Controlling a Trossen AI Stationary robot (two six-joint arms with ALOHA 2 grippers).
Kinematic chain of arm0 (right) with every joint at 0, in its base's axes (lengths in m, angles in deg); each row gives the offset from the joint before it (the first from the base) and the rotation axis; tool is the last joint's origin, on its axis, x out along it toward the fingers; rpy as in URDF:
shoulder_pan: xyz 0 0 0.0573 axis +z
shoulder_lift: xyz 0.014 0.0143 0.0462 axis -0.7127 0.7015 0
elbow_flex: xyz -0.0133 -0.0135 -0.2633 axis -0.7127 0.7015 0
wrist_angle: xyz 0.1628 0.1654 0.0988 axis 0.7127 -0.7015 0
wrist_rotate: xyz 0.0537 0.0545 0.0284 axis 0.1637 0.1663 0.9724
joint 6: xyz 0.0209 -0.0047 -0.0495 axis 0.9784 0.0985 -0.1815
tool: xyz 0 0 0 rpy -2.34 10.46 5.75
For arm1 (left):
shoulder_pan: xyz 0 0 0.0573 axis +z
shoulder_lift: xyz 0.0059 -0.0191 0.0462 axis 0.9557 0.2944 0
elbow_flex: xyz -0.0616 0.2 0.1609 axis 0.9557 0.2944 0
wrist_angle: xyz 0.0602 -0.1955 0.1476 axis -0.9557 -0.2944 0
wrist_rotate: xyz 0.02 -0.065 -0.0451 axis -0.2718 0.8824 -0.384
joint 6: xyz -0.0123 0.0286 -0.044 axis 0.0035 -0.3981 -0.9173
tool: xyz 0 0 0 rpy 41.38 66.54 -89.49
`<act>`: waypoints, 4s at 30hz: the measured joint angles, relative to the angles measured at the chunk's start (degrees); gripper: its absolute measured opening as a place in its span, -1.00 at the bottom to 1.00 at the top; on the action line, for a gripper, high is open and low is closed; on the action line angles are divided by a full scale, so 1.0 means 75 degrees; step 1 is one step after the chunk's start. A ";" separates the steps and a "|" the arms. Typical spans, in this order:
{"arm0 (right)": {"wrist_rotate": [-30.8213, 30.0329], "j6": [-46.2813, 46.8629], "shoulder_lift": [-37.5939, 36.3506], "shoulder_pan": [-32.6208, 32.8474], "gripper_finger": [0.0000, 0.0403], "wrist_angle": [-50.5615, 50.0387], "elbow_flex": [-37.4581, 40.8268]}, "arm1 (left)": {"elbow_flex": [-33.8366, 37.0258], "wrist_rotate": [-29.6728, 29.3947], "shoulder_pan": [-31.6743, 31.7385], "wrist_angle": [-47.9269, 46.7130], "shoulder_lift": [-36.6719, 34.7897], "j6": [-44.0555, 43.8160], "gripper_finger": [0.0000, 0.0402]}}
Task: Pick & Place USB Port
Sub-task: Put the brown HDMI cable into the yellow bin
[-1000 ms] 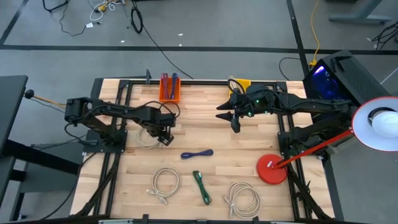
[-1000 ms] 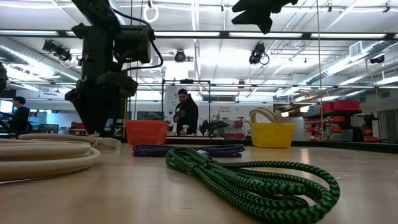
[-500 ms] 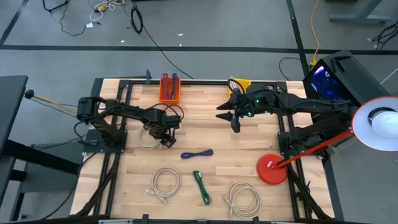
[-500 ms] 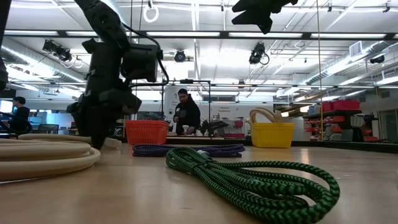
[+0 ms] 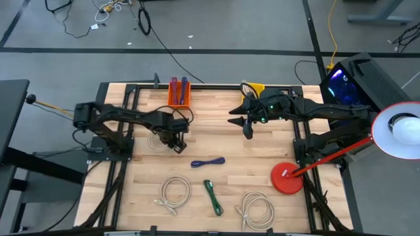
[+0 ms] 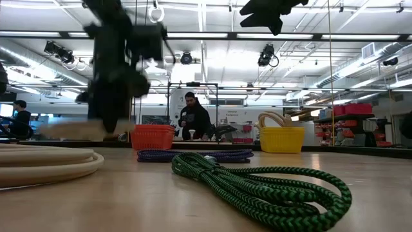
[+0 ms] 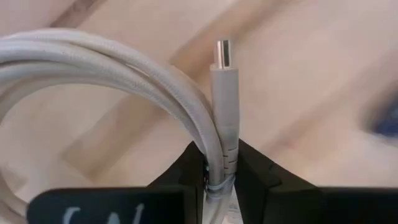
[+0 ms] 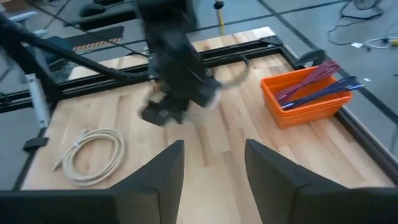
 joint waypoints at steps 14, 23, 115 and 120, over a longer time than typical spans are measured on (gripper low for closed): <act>0.0029 -0.0011 0.0000 -0.0680 -0.16 0.0132 0.0000 | -0.3469 -0.2782 -0.0281 0.2223 -0.3186 0.1204 -0.71; 0.0316 0.0101 0.0000 -0.0760 -0.16 0.2256 0.0000 | -0.3378 -0.2876 -0.0272 0.4970 -0.3424 0.2263 -0.71; -0.0371 -0.1061 0.0527 0.0208 -0.03 0.4498 0.0000 | -0.2924 -0.0967 0.0044 0.9229 -0.1009 0.0775 -0.71; -0.0773 -0.1281 0.0525 0.0217 -0.20 0.3852 -0.0458 | -0.2927 -0.1146 -0.0056 0.9267 -0.1009 0.0801 -0.71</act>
